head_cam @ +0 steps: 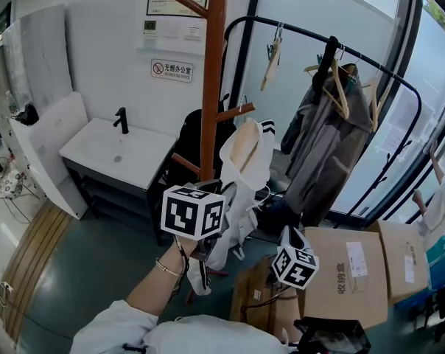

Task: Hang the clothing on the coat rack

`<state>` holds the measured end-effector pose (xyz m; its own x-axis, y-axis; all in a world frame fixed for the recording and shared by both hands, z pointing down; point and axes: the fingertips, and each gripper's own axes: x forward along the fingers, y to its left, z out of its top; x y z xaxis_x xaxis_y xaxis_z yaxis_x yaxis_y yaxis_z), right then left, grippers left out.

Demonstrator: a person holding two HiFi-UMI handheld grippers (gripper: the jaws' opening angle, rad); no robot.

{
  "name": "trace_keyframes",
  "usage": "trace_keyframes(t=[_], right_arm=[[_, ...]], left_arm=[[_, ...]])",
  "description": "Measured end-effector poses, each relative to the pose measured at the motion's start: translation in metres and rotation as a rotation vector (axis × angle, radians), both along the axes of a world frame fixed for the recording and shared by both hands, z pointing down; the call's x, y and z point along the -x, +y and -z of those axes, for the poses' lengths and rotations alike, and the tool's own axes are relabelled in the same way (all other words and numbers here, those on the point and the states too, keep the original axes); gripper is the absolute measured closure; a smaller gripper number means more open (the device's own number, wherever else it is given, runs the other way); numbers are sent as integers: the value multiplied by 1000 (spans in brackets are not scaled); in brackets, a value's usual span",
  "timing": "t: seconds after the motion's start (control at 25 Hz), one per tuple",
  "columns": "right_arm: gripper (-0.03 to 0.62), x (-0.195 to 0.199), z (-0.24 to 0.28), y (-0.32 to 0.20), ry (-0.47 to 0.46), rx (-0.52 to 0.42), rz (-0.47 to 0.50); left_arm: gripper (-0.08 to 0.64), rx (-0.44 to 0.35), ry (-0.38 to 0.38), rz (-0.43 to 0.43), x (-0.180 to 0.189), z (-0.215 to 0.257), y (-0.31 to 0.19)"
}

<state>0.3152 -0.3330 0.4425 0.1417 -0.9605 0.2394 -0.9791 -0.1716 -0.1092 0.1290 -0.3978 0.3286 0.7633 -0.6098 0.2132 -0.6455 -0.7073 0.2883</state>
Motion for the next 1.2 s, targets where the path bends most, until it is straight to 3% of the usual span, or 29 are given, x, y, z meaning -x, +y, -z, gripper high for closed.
trace_keyframes(t=[1.2], right_arm=[[569,37,-19,3,2,49,45]], left_arm=[[508,81,-9,29,31,-42,0]])
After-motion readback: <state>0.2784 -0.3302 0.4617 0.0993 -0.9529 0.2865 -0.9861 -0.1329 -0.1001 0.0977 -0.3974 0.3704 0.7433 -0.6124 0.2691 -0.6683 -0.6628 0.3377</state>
